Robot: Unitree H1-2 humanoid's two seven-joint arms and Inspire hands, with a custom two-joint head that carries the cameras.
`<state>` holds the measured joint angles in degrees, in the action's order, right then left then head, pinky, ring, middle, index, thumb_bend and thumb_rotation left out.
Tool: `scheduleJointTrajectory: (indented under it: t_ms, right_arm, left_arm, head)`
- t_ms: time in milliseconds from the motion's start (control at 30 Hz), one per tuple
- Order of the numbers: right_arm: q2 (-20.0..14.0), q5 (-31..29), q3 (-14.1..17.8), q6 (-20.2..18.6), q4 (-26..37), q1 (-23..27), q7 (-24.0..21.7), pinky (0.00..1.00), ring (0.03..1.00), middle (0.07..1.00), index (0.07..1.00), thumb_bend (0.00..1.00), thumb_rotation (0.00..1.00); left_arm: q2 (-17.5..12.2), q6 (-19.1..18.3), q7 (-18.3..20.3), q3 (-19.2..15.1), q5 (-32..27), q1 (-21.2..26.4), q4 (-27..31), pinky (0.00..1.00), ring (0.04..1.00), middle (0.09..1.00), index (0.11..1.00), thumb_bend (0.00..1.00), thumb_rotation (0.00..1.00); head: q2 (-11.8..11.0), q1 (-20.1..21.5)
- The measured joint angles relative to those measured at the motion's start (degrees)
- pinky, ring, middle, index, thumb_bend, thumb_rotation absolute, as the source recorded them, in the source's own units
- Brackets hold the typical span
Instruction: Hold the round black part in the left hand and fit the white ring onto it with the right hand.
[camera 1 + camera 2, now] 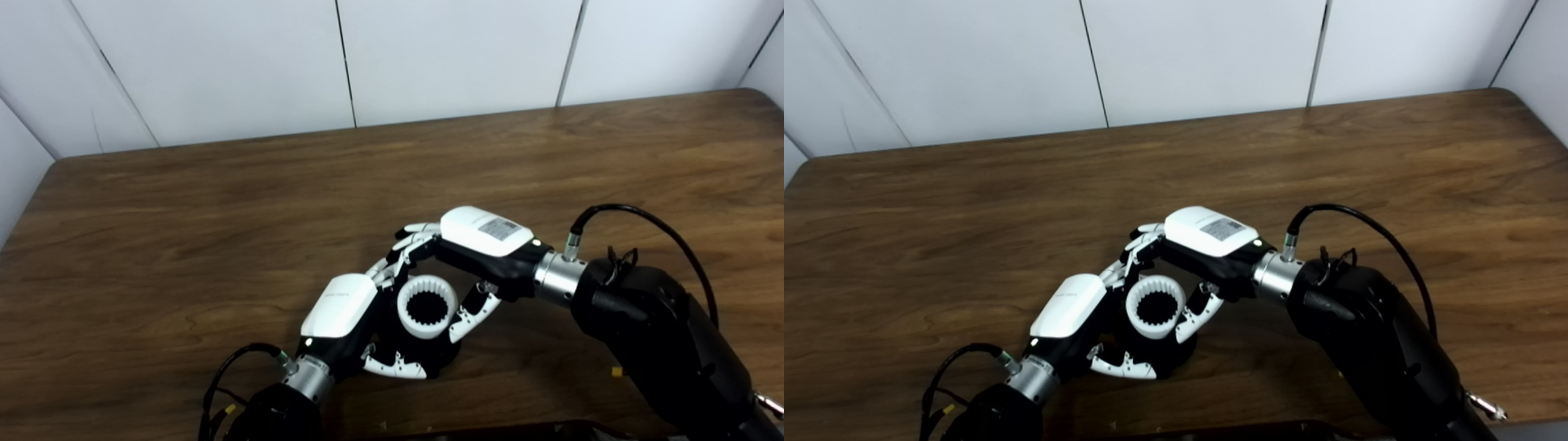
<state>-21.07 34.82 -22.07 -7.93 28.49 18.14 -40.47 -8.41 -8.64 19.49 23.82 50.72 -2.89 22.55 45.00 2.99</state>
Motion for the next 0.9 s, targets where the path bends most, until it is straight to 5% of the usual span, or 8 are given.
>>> scheduleJointTrajectory:
  t_ms: [900]
  right_arm:
    - [0.0,0.4,-0.2,1.1,-1.1,-2.3,2.7,0.86,0.919,0.814,0.491,0.52,0.15]
  left_arm:
    - [0.0,-0.9,1.0,0.0,0.2,0.3,0.3,0.78,0.962,0.925,0.730,0.87,0.31]
  head:
    - [0.8,0.1]
